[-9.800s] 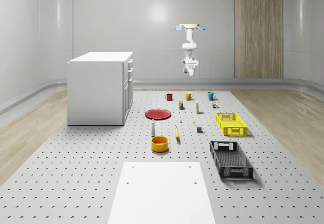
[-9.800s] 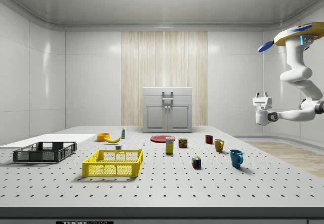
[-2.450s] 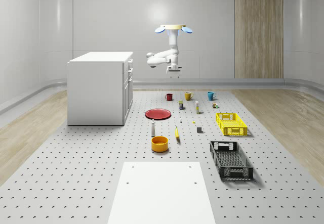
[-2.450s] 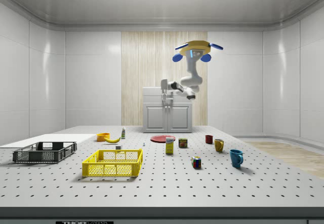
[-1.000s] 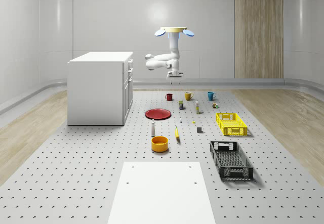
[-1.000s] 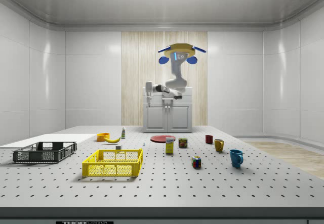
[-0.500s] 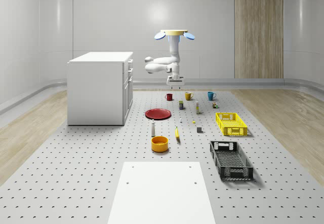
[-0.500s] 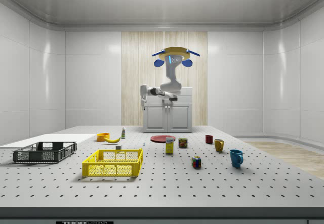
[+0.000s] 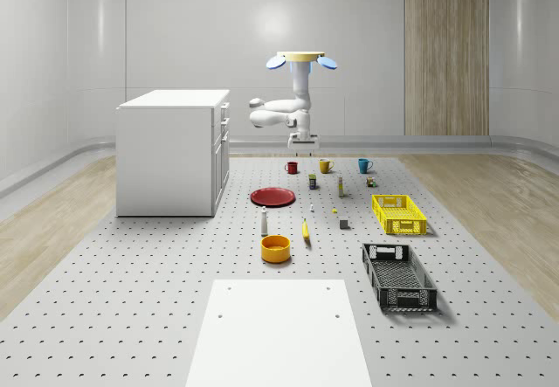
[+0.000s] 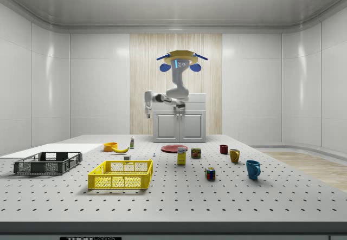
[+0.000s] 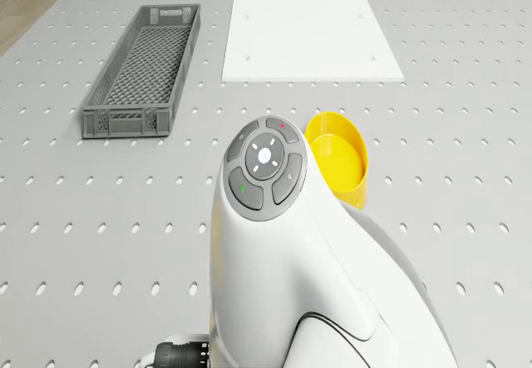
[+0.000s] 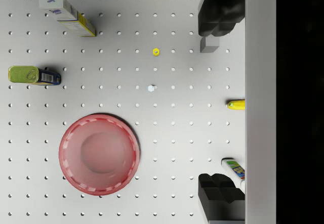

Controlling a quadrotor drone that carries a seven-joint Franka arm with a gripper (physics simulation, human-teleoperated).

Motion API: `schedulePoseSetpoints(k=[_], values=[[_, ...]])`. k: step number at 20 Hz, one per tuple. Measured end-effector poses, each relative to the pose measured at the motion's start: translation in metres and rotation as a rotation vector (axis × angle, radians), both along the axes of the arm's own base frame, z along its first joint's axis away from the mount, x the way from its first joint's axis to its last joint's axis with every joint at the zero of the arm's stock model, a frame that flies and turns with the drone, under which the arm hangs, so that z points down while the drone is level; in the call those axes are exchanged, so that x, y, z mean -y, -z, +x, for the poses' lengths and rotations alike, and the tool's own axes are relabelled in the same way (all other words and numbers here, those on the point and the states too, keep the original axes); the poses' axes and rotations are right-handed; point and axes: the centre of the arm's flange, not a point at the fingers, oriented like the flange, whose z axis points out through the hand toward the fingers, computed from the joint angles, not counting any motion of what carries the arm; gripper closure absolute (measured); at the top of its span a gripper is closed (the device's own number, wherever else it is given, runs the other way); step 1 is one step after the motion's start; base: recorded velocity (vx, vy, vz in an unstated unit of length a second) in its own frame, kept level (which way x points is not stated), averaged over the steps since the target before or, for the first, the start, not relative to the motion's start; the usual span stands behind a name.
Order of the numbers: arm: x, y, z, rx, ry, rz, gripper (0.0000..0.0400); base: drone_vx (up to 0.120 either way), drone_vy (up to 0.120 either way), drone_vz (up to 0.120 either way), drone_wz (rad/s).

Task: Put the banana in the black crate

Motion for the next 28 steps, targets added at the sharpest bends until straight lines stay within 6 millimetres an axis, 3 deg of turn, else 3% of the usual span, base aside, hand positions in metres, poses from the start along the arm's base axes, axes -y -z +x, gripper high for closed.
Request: schedulePoseSetpoints(k=[6,28], values=[[0.0000,0.0000,0.0000,0.000,0.000,0.000,0.0000,0.120,0.000,-0.087,0.000],[0.0000,0.0000,0.0000,0.000,0.000,0.000,0.0000,0.120,0.000,0.000,0.000]])
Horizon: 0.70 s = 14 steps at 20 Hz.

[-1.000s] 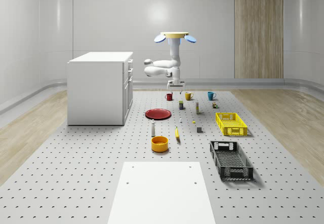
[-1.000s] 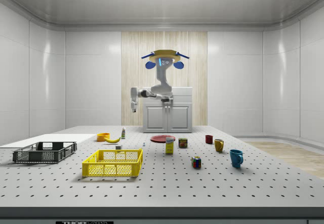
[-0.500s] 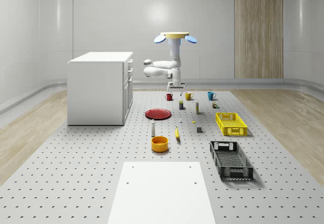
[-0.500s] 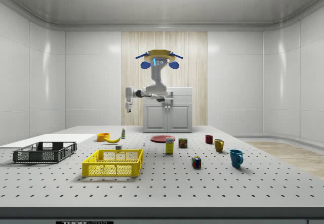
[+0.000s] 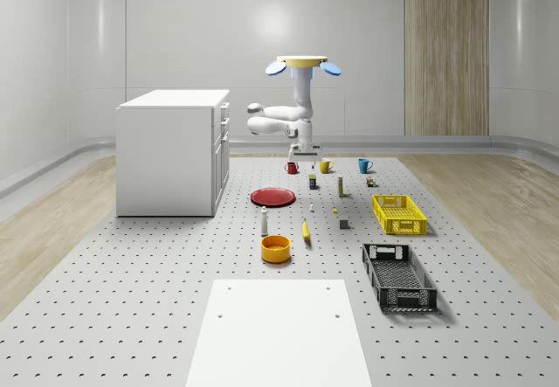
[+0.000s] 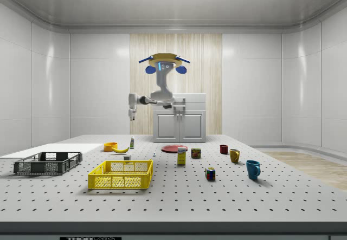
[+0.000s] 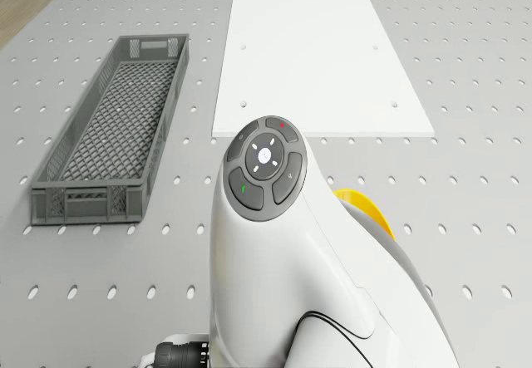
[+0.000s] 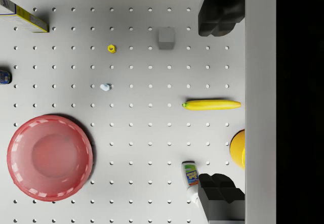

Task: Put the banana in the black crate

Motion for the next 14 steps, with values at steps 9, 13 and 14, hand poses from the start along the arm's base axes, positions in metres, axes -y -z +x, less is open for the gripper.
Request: schedulePoseSetpoints(k=[9,13,14], values=[[0.0000,0.0000,0.0000,0.000,0.000,0.000,0.0000,0.120,0.000,0.000,0.000],[0.0000,0.0000,0.0000,0.000,0.000,0.000,0.0000,0.120,0.000,-0.050,0.000],[0.0000,0.0000,0.0000,0.000,0.000,0.000,0.0000,0.120,0.000,-0.120,0.000]])
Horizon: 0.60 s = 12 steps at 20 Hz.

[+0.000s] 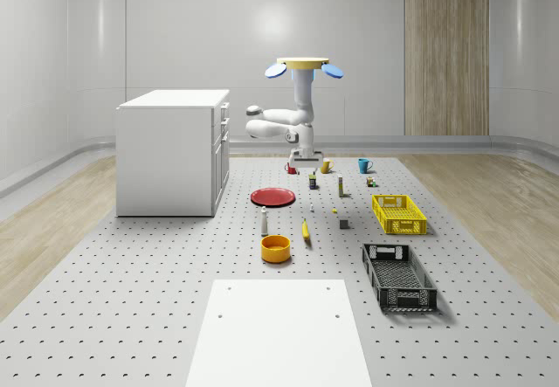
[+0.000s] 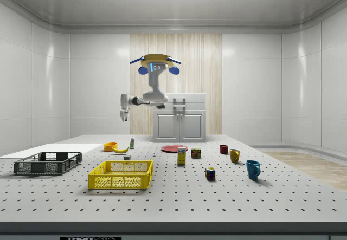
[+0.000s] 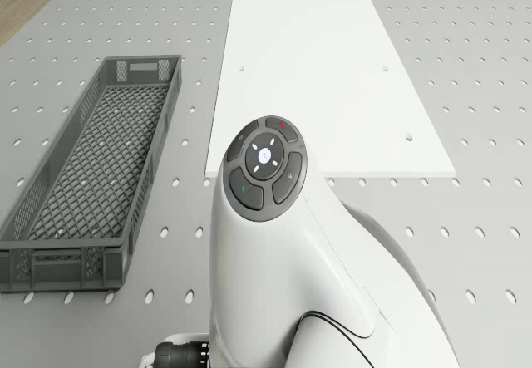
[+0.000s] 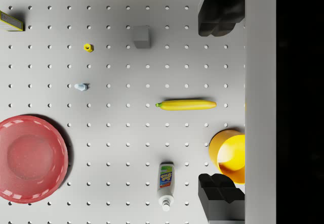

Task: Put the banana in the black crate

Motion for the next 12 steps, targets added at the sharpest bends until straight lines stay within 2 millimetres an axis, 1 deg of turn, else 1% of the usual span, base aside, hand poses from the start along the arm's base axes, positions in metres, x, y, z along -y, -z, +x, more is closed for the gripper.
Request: schedulePoseSetpoints(k=[8,12], values=[[0.0000,0.0000,0.0000,0.000,0.000,0.000,0.0000,0.120,0.000,-0.120,0.000],[0.0000,0.0000,0.0000,0.000,0.000,0.000,0.0000,0.120,0.000,0.000,0.000]])
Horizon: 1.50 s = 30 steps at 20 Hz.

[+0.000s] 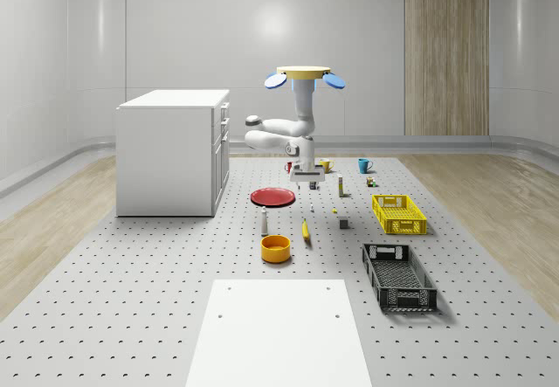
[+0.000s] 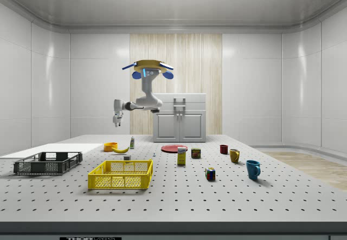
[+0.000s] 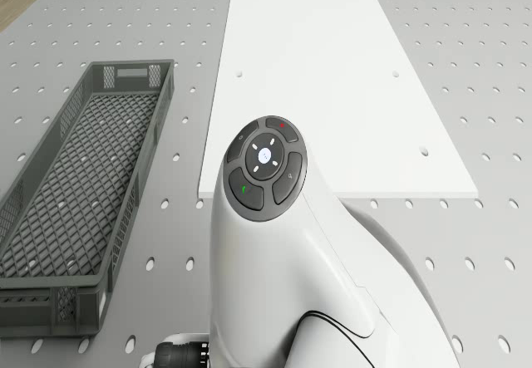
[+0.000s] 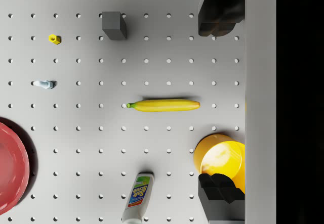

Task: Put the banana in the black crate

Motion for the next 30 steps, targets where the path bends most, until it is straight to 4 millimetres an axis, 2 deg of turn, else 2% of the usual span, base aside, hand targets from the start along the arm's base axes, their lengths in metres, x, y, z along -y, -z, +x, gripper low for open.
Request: schedulePoseSetpoints(k=[20,22,28,30], values=[[0.0000,0.0000,0.0000,0.000,0.000,0.000,0.0000,0.120,0.000,0.000,0.000],[0.0000,0.0000,0.0000,0.000,0.000,0.000,0.0000,0.100,-0.100,0.000,0.000],[0.0000,0.0000,0.0000,0.000,0.000,0.000,0.0000,0.000,0.000,0.000,0.000],[0.0000,0.0000,0.0000,0.000,0.000,0.000,0.0000,-0.120,0.000,0.000,0.000]])
